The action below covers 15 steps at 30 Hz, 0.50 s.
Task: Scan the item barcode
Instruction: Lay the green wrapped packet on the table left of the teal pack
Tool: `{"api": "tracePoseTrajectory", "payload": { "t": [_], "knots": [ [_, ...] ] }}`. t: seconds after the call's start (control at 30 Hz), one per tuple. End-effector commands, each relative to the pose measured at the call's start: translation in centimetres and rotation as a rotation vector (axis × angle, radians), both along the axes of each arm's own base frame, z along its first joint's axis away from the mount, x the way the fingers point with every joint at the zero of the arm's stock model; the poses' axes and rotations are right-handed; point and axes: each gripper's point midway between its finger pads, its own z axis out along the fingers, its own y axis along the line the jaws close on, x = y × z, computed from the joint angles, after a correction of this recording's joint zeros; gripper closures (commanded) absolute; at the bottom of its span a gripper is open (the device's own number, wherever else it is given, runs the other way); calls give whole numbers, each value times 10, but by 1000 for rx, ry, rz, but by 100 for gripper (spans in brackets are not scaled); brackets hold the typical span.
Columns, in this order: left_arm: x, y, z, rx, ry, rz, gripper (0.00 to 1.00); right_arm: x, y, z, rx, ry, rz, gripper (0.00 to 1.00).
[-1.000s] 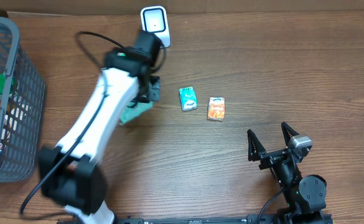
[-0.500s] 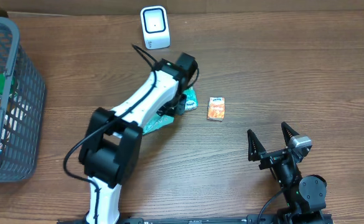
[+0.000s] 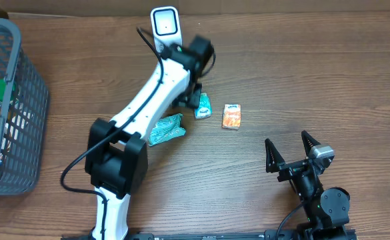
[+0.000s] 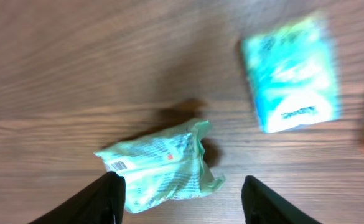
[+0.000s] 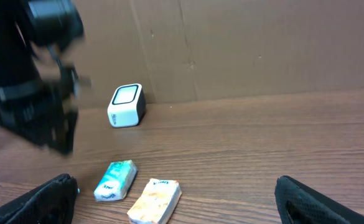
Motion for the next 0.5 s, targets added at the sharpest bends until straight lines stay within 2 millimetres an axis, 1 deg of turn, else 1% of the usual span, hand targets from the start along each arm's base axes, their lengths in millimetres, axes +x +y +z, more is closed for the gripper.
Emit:
{"api": "tracePoseTrajectory", "payload": {
  "t": [0.0,0.07,0.1,0.13,0.2,0.23,0.3,0.33,0.4,0.43,0.47],
  "knots": [
    [19,7,91,-82,-193,30,35,0,-1,-2,4,-2,-4,0],
    [20,18,130,-108,-256,52,35,0,-1,-2,4,-2,-4,0],
    [19,27,151,-120,-293,70,35,0,-1,-2,4,-2,-4,0],
    [17,38,171,-128,-332,91,35,0,-1,-2,4,-2,-4,0],
    [12,62,203,-137,-397,139,35,0,-1,-2,4,-2,-4,0],
    [6,81,222,-143,-438,179,35,0,-1,-2,4,-2,-4,0],
    [-2,112,247,-151,-496,250,34,0,-1,-2,4,-2,-4,0],
    [-9,132,258,-153,-524,302,34,0,-1,-2,4,-2,-4,0],
    [-22,173,278,-151,-586,407,34,0,-1,-2,4,-2,-4,0],
    [-28,192,285,-145,-609,454,34,0,-1,-2,4,-2,-4,0],
    [-37,216,293,-133,-639,519,34,0,-1,-2,4,-2,-4,0]
  ]
}}
